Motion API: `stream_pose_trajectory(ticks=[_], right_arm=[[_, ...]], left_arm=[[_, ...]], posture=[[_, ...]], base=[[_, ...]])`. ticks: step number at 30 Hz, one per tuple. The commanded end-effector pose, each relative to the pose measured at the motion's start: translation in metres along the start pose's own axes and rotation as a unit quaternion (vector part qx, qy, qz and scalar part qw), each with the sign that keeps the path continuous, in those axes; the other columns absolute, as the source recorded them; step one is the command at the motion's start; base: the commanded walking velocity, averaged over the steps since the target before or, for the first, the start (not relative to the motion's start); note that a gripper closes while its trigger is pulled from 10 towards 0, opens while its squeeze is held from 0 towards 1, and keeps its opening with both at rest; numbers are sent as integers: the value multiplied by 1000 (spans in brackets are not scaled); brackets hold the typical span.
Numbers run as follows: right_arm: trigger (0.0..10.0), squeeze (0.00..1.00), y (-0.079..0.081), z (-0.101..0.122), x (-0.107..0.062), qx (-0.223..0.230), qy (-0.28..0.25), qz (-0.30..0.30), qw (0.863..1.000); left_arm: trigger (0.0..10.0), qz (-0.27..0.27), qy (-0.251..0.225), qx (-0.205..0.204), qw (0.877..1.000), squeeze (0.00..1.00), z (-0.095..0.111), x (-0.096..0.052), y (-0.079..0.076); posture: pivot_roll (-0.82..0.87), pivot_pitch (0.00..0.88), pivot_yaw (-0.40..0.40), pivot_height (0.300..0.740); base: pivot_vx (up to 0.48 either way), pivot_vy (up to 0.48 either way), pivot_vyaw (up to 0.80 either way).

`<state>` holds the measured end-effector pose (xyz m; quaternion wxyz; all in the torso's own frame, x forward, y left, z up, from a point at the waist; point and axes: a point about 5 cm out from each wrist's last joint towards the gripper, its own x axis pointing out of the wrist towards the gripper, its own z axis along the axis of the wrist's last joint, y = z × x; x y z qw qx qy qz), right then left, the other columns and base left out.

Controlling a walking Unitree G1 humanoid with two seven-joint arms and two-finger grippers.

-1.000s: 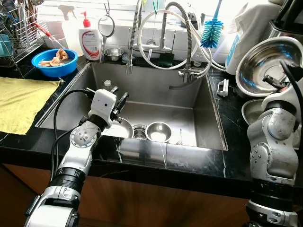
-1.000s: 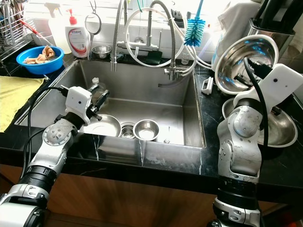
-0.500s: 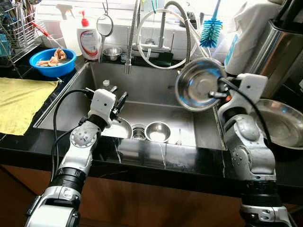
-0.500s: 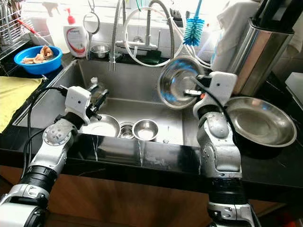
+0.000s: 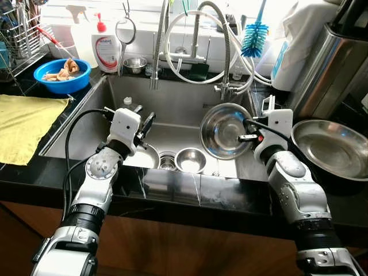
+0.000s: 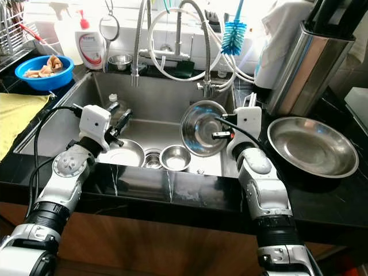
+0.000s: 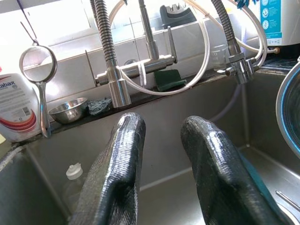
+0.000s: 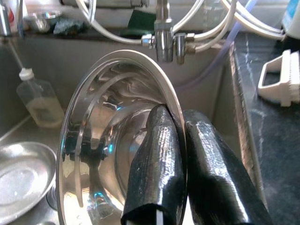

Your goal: Kitchen organization

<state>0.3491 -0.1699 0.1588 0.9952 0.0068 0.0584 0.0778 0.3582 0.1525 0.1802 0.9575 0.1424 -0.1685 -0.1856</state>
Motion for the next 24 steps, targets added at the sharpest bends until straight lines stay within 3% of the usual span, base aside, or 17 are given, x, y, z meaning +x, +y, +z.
stream_pose_trajectory(ticks=[1, 5, 6, 7, 8, 9, 10, 24], right_arm=[[10000, 0, 0, 6, 3, -9, -12, 6, 1000], [10000, 0, -1, 4, 4, -9, -10, 8, 1000], [10000, 39, -1, 3, 4, -10, -10, 7, 1000], [10000, 392, 0, 2, 4, -10, -11, 9, 1000], [10000, 839, 0, 2, 4, -10, -11, 9, 1000], [10000, 839, 0, 1, 4, -10, -11, 10, 1000], [10000, 1000, 1, 1, 4, -10, -12, 11, 1000], [10000, 1000, -2, -1, 4, -7, -19, 1, 1000]], left_arm=[[10000, -3, 8, -10, 1000, 0, -3, -2, -2], [10000, -5, 8, -10, 1000, 0, -3, -2, -3], [10000, -6, 8, -10, 1000, 0, -3, -2, -3], [10000, -6, 8, -10, 1000, 0, -4, -2, -3], [10000, -6, 8, -10, 1000, 0, -4, -2, -3], [10000, -7, 8, -10, 1000, 0, -4, -2, -3], [10000, -7, 9, -11, 1000, 0, -4, -3, -4], [10000, -13, 9, -13, 1000, 0, -4, -2, -8]], posture=[[150, 0, -77, 740], [150, 0, -78, 740], [150, 0, -78, 740], [151, 0, -78, 740], [151, 0, -78, 740], [151, 0, -77, 740], [151, 0, -76, 740], [149, 0, -78, 740]], base=[[0, 0, 0], [0, 0, 0], [0, 0, 0], [0, 0, 0], [0, 0, 0], [0, 0, 0], [0, 0, 0], [0, 0, 0]])
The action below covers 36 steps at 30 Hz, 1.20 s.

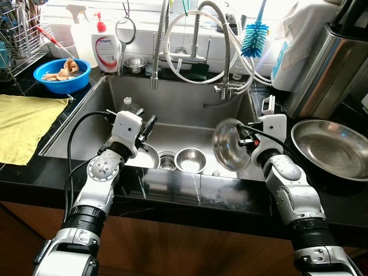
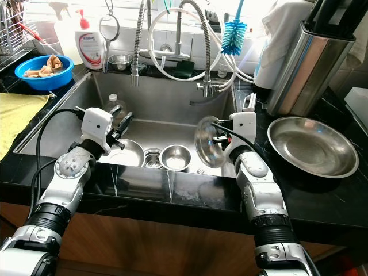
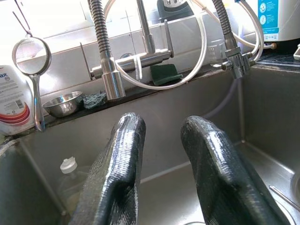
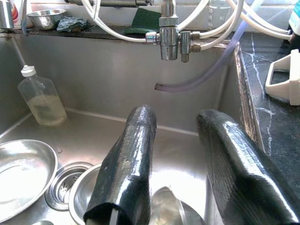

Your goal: Kitchen organization

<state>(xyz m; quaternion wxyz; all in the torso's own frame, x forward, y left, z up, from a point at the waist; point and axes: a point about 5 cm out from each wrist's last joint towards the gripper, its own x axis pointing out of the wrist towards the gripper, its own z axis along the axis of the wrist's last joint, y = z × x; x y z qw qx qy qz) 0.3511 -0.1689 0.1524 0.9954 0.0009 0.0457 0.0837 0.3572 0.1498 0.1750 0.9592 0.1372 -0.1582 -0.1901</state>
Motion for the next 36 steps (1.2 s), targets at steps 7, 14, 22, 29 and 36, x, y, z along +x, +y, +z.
stream_pose_trajectory(ticks=[7, 14, 22, 29, 36], right_arm=[[10000, 0, -5, 9, 0, -17, -20, -21, 999], [10000, 0, -21, 32, -16, -28, -68, -112, 991], [10000, 0, -39, 41, -35, -157, -39, -149, 976], [10000, 0, -54, 37, -51, -180, -6, -177, 968], [10000, 0, -60, 36, -64, -204, 6, -201, 958]], left_arm=[[10000, -6, 2, -8, 1000, 0, -1, 0, -5], [10000, -3, 4, -10, 1000, 0, -2, -1, -4], [10000, -3, 5, -12, 1000, 0, -3, -1, -5], [10000, -4, 7, -14, 1000, 0, -4, 0, -6], [10000, 35, -2, 8, 999, 0, -2, -8, 11]], posture=[[146, 0, -82, 740], [138, 0, -82, 740], [115, 0, -79, 740], [108, 0, -75, 740], [107, 0, -71, 740]], base=[[0, 0, 0], [0, 0, 0], [0, 0, 0], [0, 0, 0], [0, 0, 0]])
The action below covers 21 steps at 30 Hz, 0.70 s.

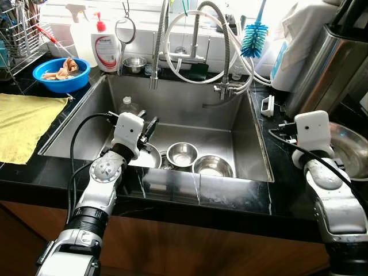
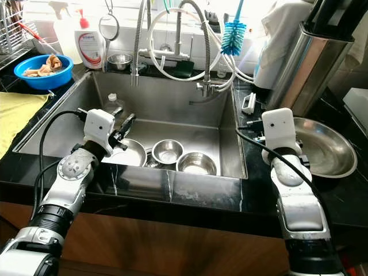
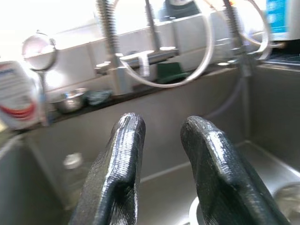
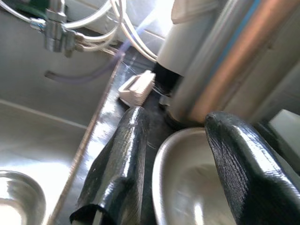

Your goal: Kitchen organization

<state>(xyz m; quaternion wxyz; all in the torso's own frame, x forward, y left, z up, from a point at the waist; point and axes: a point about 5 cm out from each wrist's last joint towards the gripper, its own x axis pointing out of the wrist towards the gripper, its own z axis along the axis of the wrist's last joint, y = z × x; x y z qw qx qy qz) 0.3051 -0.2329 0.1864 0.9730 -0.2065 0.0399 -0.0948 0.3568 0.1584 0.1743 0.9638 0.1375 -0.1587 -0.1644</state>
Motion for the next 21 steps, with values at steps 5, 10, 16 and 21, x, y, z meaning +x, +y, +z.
stream_pose_trajectory(ticks=[5, 10, 16, 21], right_arm=[[10000, 0, -11, -2, -12, -11, 2, -29, 1000], [10000, 0, -12, -10, -17, -20, 27, -32, 999], [10000, 0, -13, -24, -23, -18, 69, -29, 997], [10000, 0, -12, -28, -23, -23, 79, -23, 996]], left_arm=[[10000, 103, -28, 3, 994, 0, 11, -11, 39], [10000, 95, -22, 14, 995, 0, 9, -15, 42], [10000, 75, -18, -1, 997, 0, 6, -12, 28], [10000, 64, -20, -8, 998, 0, 7, -9, 22]], posture=[[118, 0, -75, 740], [119, 0, -77, 740], [108, 0, -75, 740], [105, 0, -76, 740]], base=[[0, 0, 0], [0, 0, 0], [0, 0, 0], [0, 0, 0]])
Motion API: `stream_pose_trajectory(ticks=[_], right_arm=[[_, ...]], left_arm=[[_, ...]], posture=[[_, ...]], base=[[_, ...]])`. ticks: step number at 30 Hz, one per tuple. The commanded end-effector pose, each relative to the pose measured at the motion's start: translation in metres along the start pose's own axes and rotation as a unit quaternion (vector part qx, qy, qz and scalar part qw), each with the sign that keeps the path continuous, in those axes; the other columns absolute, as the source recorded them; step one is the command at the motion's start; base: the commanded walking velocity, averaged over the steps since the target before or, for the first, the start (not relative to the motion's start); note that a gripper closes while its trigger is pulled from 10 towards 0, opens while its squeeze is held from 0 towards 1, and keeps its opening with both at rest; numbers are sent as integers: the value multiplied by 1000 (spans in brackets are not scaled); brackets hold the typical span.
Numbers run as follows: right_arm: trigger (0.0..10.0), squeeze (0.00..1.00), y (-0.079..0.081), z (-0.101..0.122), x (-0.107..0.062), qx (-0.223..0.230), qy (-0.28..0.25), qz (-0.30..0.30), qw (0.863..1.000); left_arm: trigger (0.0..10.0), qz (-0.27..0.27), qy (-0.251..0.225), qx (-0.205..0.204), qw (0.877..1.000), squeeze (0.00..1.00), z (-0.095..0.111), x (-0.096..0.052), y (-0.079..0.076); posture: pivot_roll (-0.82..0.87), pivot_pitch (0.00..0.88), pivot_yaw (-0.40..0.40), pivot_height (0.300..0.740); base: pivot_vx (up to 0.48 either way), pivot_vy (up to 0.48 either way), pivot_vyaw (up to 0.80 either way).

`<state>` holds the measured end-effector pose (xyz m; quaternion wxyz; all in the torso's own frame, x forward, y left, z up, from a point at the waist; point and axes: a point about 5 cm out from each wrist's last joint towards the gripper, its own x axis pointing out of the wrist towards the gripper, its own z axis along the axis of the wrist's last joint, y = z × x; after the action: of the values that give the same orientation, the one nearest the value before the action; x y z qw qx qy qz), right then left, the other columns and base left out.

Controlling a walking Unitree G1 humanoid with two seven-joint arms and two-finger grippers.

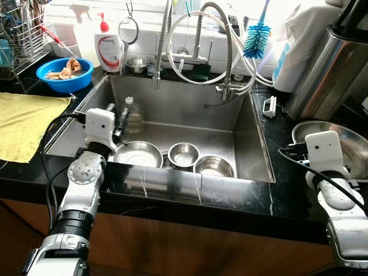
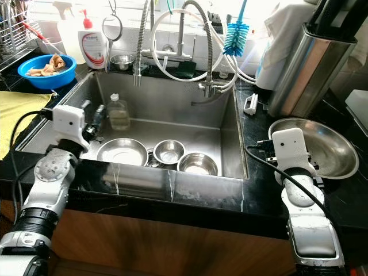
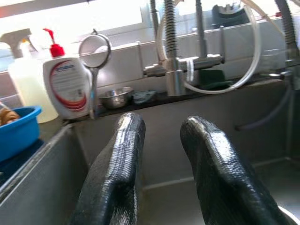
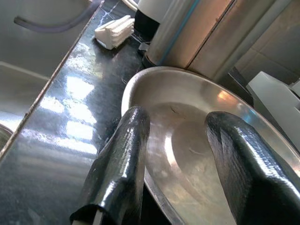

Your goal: Kitchen organization

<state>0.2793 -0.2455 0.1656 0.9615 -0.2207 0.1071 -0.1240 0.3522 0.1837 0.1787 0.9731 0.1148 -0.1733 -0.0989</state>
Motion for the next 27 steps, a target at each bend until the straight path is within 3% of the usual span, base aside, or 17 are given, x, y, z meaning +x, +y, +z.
stream_pose_trajectory(ticks=[1, 5, 9, 27], right_arm=[[10000, 0, -6, -1, -1, -1, 10, -8, 1000], [10000, 0, -5, -5, 0, 0, 25, -4, 1000], [10000, 0, 2, 16, 1, 3, -38, 17, 999], [10000, 0, 13, -1, 3, -9, 19, 47, 999]], left_arm=[[10000, -6, -12, 1, 1000, 0, 6, 3, -2], [10000, -9, -12, 0, 1000, 0, 6, 2, -3], [10000, -7, -15, -1, 1000, 0, 7, 3, -2], [10000, -14, -11, -6, 1000, 0, 6, 4, -6]], posture=[[105, 0, -76, 740], [105, 0, -76, 740], [107, 0, -78, 740], [110, 0, -81, 740]], base=[[0, 0, 0], [0, 0, 0], [0, 0, 0], [0, 0, 0]])
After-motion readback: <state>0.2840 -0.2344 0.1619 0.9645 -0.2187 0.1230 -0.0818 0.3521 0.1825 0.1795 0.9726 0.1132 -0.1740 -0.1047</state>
